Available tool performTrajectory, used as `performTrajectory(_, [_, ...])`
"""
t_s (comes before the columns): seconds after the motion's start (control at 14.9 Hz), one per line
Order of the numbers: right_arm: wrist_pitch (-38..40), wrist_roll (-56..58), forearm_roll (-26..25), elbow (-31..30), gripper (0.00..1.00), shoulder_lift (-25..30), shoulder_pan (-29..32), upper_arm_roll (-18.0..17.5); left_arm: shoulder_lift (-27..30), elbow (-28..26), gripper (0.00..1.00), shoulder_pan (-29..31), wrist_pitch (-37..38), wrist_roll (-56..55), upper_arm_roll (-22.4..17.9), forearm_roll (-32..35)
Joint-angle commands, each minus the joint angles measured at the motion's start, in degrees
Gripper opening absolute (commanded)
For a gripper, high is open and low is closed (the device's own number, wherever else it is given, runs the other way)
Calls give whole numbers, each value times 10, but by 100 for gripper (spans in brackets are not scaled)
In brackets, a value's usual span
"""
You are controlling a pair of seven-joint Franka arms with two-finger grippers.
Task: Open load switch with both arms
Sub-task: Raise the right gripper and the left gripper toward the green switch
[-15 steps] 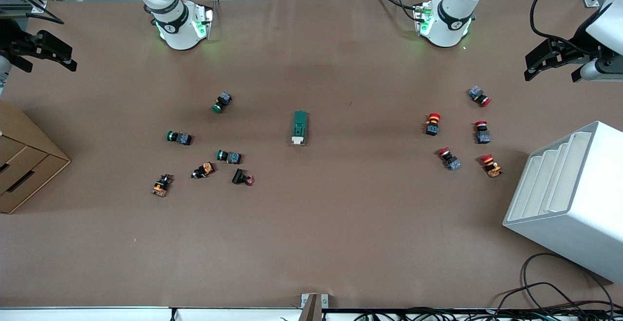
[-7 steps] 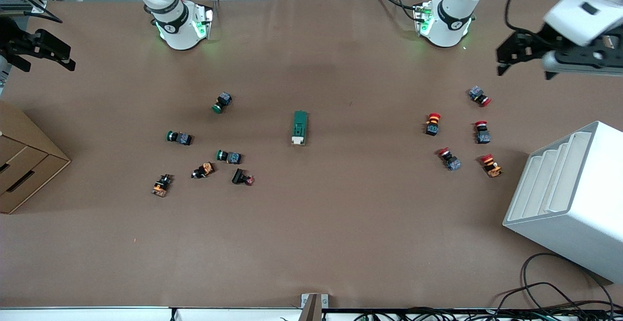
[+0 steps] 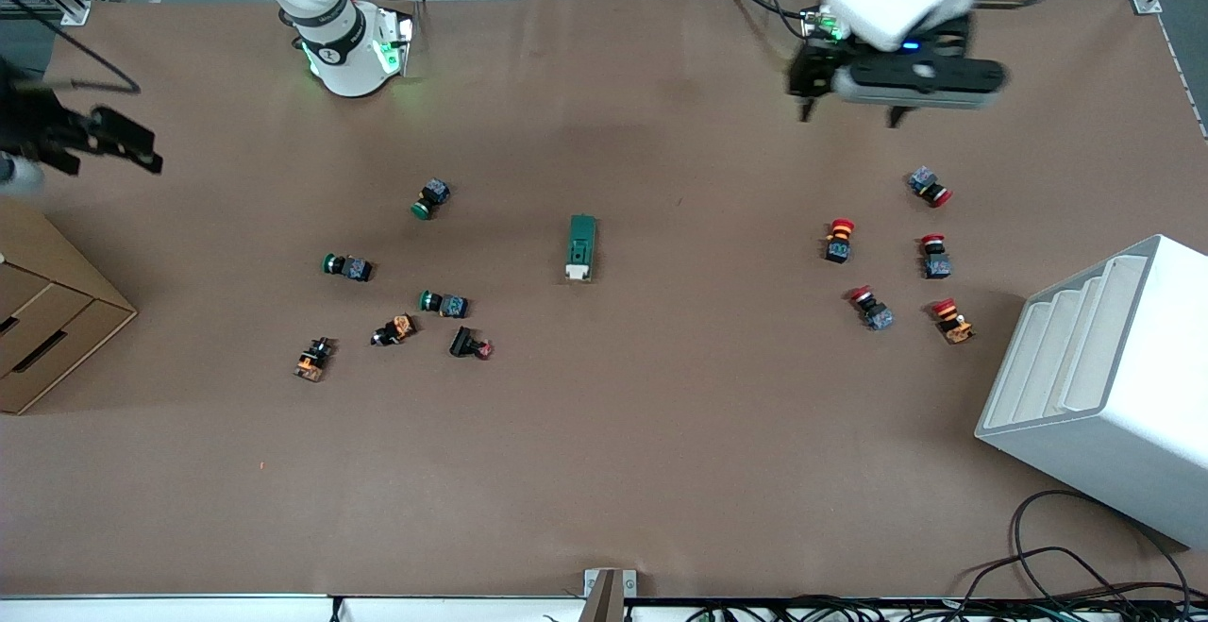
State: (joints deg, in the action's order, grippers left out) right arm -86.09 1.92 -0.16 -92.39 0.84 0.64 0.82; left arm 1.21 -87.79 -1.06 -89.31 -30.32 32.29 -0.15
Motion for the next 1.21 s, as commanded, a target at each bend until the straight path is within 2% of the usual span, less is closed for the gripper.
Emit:
performTrajectory(0.0, [-9, 11, -9, 23, 100, -40, 5, -2, -37, 8, 100, 4, -23, -97, 60, 8])
performTrajectory(0.2, [-13, 10, -5, 19, 100, -49, 9, -2, -43, -31, 100, -16, -90, -202, 100, 32])
performTrajectory(0.47, [-21, -67, 0, 8, 100, -59, -3, -5, -70, -74, 100, -110, -142, -374, 101, 119])
performTrajectory(0.8, [-31, -197, 0, 8, 100, -89, -57, -5, -154, -76, 100, -214, -154, -559, 101, 243])
performTrajectory(1.14, [-53, -355, 1, 9, 100, -123, -119, -5, -260, -79, 100, -297, -182, -763, 101, 406])
